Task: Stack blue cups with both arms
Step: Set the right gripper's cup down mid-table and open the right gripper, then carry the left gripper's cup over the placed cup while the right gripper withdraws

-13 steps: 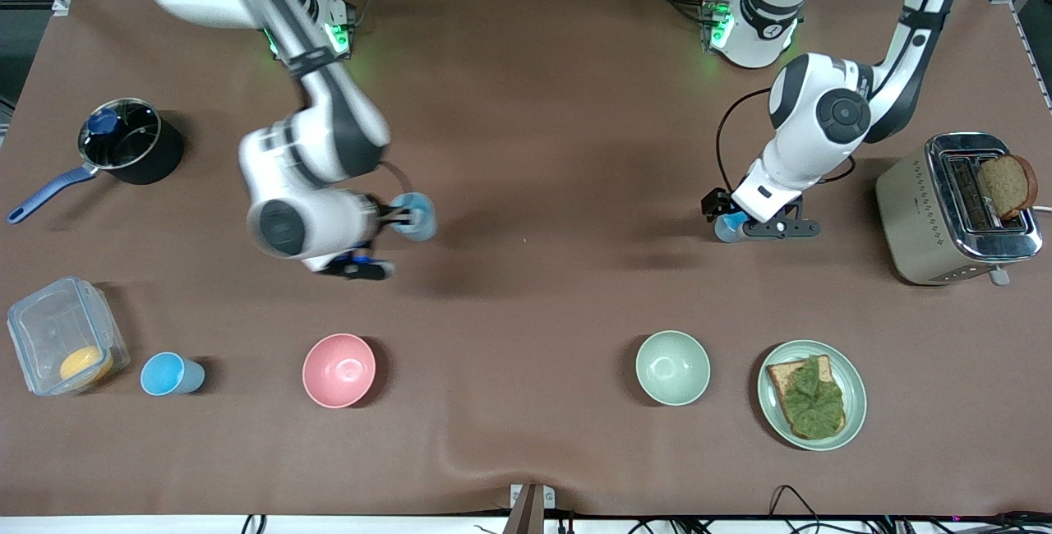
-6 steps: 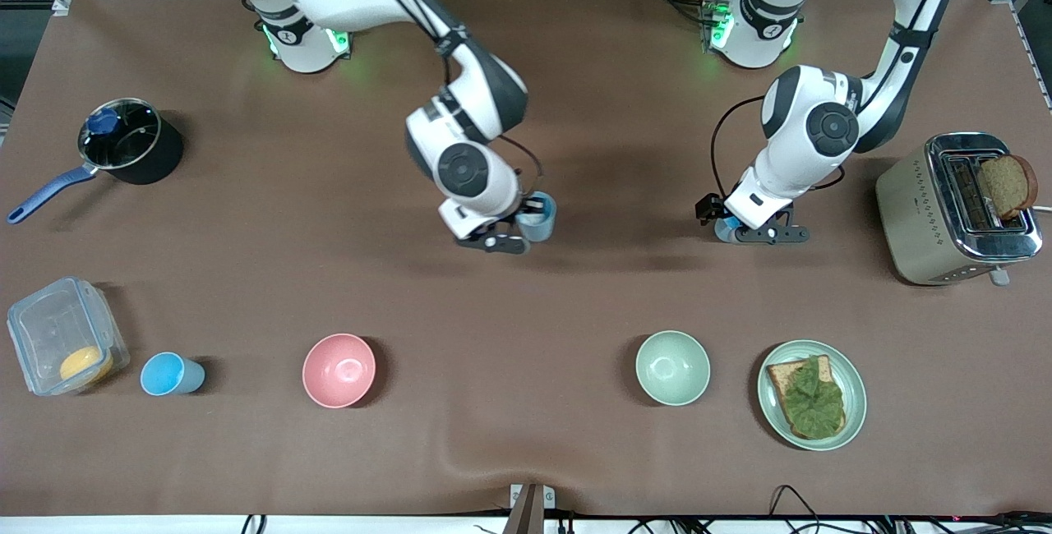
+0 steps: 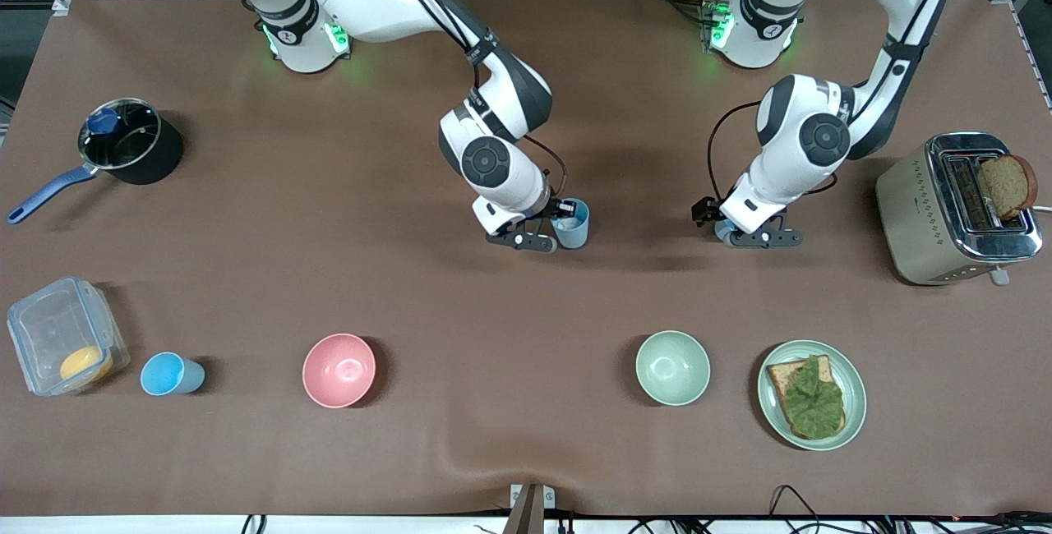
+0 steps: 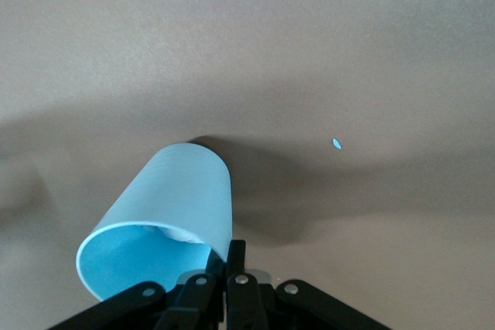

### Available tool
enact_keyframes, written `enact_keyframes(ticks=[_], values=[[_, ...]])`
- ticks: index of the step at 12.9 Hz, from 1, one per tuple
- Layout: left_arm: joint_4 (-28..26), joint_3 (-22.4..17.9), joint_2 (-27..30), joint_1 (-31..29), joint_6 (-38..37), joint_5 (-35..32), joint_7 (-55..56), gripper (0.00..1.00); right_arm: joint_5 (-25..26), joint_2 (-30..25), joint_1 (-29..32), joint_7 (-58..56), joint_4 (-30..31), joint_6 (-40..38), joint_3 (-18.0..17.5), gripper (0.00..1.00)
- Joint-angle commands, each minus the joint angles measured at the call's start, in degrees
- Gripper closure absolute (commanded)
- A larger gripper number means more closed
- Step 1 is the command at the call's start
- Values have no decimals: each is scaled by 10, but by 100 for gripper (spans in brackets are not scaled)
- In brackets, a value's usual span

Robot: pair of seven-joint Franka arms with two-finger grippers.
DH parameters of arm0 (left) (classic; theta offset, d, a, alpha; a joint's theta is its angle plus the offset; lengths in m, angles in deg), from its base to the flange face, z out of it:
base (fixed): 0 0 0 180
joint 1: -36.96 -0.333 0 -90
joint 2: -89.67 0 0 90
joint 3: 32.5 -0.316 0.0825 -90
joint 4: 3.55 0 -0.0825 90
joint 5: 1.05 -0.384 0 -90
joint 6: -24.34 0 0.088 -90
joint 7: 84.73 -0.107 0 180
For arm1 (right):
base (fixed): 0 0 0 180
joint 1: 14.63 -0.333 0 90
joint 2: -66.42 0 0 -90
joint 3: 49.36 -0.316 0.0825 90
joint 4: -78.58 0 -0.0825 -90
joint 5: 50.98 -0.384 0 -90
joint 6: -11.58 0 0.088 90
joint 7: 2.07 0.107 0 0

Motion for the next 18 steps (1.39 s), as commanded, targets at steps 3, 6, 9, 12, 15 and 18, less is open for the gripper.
enact_keyframes(ticks=[3,6,9,12,15,18], values=[[-9,0,1,-3,12,13,-7,91,-12,9,-6,14,-31,-1,6,0],[-13,-2,27,-5,-27,13,4,100,-8,-3,3,13,-47,-9,8,0],[-10,-1,56,-16,-46,13,3,100,-3,-36,66,-12,-58,-137,10,0],[33,5,95,9,-85,12,5,100,6,-93,167,-118,-58,-327,13,0],[127,4,89,89,-144,14,12,100,125,-130,259,-215,-55,-429,18,0],[193,4,58,177,-144,55,88,100,160,-148,359,-324,-55,-471,17,0]])
